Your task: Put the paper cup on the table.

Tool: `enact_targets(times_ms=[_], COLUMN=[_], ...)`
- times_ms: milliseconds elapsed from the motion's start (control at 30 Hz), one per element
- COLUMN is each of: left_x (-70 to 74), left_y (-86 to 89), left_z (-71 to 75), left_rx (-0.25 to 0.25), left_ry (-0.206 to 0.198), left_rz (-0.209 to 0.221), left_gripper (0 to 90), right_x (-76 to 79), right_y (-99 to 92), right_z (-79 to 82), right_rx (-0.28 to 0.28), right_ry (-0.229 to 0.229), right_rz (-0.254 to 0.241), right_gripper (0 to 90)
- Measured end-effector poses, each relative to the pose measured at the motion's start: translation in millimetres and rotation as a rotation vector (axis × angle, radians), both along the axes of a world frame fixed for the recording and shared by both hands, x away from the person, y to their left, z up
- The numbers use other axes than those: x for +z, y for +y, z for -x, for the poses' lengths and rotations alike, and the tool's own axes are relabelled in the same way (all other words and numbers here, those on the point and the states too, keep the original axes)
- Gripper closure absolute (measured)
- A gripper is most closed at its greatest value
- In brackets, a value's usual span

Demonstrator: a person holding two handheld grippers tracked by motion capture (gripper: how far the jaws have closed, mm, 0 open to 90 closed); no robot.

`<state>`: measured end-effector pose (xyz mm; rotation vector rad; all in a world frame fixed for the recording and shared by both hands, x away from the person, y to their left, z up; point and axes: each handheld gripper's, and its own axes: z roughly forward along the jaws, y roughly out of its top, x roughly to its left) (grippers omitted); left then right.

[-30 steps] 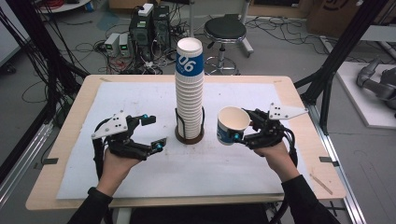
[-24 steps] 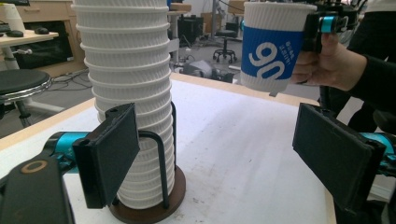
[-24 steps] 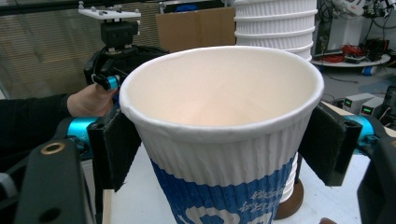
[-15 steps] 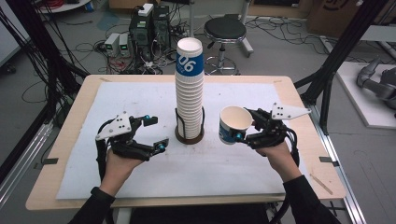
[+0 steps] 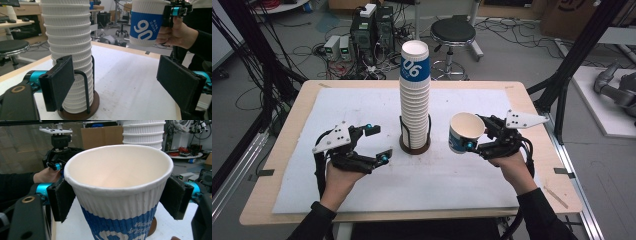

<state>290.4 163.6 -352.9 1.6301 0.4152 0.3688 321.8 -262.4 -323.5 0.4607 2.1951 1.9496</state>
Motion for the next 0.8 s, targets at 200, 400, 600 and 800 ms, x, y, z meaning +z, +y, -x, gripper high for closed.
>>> enact_targets(times_ms=[200,400,600,800], left_x=[-2.1,-6.4,-8.8,-10.9], left_y=[2.8,1.4,0.6,1.3], left_z=[-0.7,-2.2,-2.9,-5.1], left_rx=[0.014,0.009,0.015,0.021], left_ry=[0.003,0.024,0.028,0.024], left_rz=[0.003,0.010,0.006,0.000], left_gripper=[14.6,14.7,14.6,14.6], right_x=[1.2,1.3,2.7,2.4], right_y=[-2.1,-4.4,-10.1,-18.2], right_z=[-1.8,-4.7,-9.2,-16.8], right_rx=[-0.012,-0.029,-0.057,-0.097], right_ry=[-0.008,-0.007,-0.012,-0.014], right_rz=[0.000,0.004,0.002,0.015], right_gripper=[21.8,21.8,21.8,21.8])
